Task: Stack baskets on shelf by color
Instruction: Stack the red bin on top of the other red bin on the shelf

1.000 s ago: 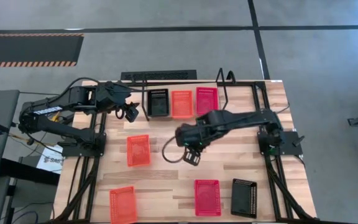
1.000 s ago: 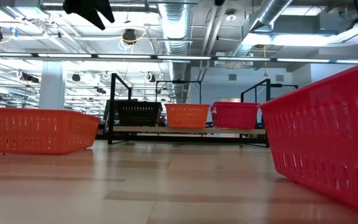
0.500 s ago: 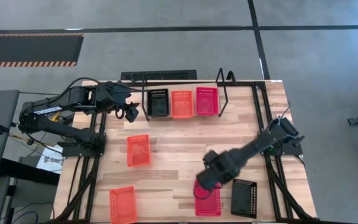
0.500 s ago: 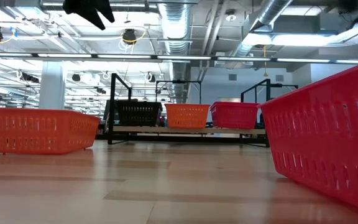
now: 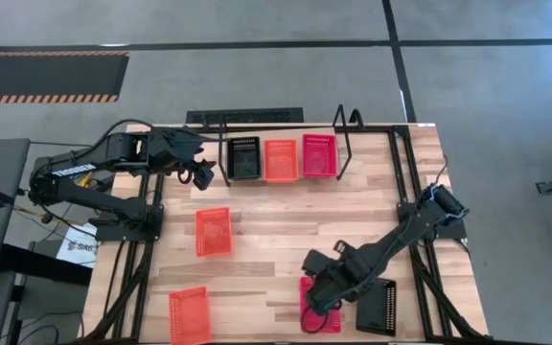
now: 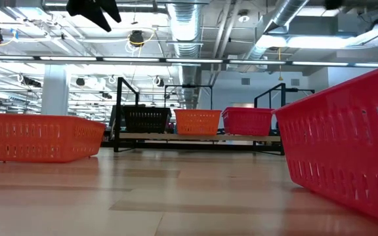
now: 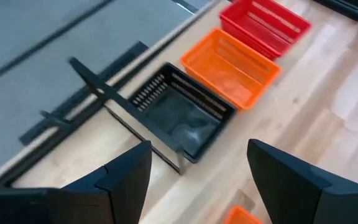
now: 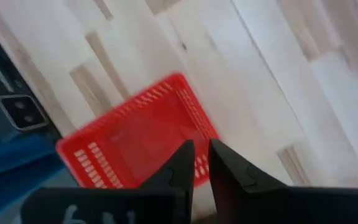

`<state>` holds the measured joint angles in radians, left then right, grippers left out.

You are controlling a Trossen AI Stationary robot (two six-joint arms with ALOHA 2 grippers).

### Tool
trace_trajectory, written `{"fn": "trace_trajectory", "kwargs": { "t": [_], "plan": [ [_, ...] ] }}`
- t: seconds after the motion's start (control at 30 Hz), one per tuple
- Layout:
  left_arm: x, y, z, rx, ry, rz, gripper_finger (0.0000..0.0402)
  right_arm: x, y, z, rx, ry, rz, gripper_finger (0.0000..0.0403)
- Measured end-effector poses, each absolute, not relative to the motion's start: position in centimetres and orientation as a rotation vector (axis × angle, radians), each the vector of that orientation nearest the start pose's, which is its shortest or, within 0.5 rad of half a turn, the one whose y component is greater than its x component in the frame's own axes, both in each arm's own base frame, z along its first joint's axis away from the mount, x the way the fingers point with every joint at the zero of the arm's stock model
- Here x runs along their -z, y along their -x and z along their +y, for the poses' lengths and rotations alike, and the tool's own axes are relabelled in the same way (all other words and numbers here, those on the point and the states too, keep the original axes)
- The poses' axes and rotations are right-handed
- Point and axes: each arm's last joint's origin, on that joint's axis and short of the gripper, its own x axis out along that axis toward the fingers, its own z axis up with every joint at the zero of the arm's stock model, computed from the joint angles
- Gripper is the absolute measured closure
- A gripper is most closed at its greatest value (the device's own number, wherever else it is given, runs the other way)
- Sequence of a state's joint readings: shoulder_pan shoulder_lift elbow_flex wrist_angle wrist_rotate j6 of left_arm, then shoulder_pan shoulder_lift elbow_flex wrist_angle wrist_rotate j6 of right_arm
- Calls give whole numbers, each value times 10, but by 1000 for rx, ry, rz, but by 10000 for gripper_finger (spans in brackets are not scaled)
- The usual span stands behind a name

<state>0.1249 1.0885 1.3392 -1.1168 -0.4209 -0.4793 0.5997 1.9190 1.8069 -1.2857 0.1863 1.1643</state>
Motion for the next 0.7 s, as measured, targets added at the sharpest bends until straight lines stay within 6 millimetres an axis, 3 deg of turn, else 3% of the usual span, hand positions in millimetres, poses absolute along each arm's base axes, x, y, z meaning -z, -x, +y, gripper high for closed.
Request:
{"fn": "trace_trajectory", "kwargs": {
  "t": [0.13,0.37,0.5,0.7],
  "plan": [
    [-384,-179,33,-660,330,737,150,-282,-329,204,367,-413,1249,330],
    [-384,-179,33,-642,311,750,150,-247,-356,197,310,-367,1349,309],
    [-383,-178,33,-644,309,764,150,-228,-356,198,327,-338,1469,306],
    [-383,-177,33,-646,307,770,150,-219,-357,199,312,-311,1515,303]
  ]
}}
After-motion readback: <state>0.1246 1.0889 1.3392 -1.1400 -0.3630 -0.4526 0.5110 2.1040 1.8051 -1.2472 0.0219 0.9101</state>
